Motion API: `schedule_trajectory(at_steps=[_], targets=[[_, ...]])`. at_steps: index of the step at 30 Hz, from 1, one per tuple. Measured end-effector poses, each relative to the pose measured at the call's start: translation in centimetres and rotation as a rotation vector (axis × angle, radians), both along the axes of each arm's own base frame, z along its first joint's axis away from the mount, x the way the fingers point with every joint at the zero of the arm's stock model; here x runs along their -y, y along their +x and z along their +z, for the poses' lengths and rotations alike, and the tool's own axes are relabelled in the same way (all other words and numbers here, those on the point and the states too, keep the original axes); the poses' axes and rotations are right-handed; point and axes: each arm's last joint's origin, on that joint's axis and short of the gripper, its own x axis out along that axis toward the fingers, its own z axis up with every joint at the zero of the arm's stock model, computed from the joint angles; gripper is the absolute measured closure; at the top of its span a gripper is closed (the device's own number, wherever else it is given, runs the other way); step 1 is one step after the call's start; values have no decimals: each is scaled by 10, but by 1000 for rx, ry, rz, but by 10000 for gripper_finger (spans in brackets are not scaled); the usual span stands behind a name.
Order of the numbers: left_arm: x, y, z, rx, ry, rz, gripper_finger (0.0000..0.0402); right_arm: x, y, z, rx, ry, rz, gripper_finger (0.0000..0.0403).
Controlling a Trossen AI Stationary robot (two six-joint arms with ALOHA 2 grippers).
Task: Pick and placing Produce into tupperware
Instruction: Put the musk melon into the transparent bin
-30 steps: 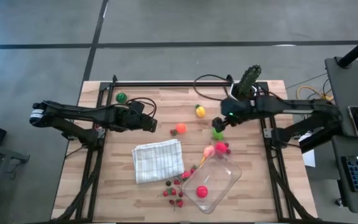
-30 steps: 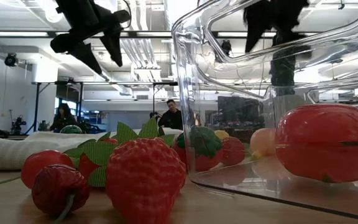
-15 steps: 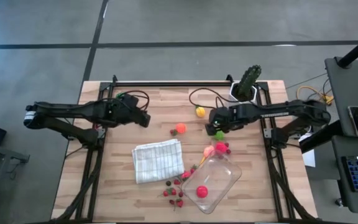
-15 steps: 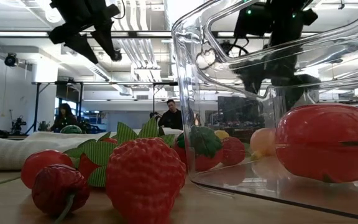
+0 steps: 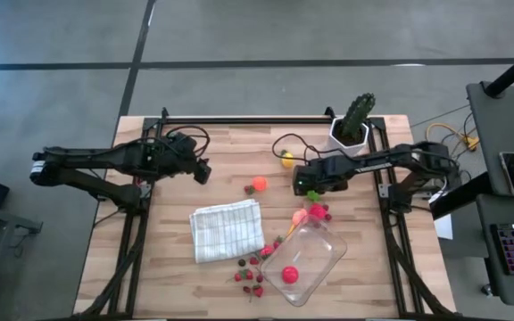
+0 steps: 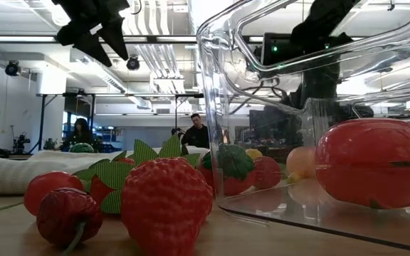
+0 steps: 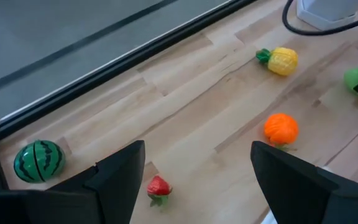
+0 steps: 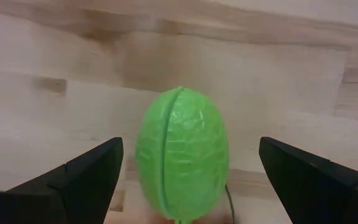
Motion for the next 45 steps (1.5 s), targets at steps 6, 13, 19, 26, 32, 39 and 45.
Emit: schedule_trajectory(at_steps=[6,13,19,26,32,39,45], targets=[[0,0,0,-13,12,-16,123,1,10,-6,-15,1,1,35],[0,1,-1,-23,12,-16,123,0,12,-11,-37,6,-1,44],[0,1,-1,-23,10,-17,123,0,11,-9,-35,5,-13,101],[0,1,-1,-24,10,-17,123,0,11,-9,-36,10,-27,156],[0,1,-2,-24,9,-18,123,-1,11,-9,-36,27,-20,175],[0,1,-2,-24,9,-18,123,-8,14,-3,-26,19,9,175],[0,2,-2,-27,8,-19,123,-20,22,31,37,-62,35,176]])
